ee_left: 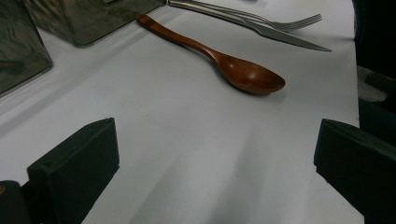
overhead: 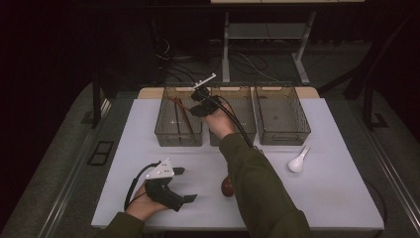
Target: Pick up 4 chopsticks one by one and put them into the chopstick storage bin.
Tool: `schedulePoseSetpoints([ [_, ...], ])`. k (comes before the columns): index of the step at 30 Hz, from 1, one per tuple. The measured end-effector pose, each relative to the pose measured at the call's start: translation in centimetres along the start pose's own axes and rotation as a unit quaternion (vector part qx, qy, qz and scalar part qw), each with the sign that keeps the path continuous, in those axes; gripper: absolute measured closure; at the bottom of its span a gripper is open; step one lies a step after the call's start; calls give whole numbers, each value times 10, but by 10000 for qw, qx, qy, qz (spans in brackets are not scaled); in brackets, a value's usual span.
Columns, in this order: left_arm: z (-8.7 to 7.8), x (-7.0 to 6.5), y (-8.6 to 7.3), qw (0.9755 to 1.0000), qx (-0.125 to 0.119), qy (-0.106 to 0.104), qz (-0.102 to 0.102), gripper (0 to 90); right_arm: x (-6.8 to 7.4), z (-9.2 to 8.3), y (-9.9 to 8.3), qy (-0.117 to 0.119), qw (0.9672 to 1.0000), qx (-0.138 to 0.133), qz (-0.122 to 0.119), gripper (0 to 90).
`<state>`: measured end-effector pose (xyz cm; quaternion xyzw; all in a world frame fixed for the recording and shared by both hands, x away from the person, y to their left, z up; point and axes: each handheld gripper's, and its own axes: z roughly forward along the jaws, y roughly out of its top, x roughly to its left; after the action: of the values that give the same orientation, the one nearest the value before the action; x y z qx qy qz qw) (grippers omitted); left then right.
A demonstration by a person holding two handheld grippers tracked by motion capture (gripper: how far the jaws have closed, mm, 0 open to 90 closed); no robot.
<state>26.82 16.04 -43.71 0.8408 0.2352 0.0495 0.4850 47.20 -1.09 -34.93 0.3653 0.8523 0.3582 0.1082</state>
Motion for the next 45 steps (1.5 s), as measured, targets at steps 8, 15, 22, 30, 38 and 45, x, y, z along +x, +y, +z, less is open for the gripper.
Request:
schedulePoseSetpoints([
  [8, 0, 1, 0, 10000, -67, 11, -11, 0, 1, 32, 13, -186, 9994, 185, 206, 849],
  [15, -1, 1, 1, 10000, -49, -36, 13, 0, 0, 46, 23, -327, 9987, 32, 378, 726],
  [22, -2, 2, 1, 10000, -53, -11, 22, 0, -5, 33, 21, -194, 9990, -22, 400, 574],
  [30, -2, 2, 1, 10000, -27, -5, 34, 0, -14, 5, 9, -36, 9990, -167, 411, 408],
  [38, -1, 2, 1, 10000, -38, 11, -13, 0, -21, -26, -9, -19, 9992, -328, 237, 335],
  [45, 0, 2, 0, 10000, -11, 19, -9, 0, -29, -50, -29, 80, 9991, -385, 152, 329],
])
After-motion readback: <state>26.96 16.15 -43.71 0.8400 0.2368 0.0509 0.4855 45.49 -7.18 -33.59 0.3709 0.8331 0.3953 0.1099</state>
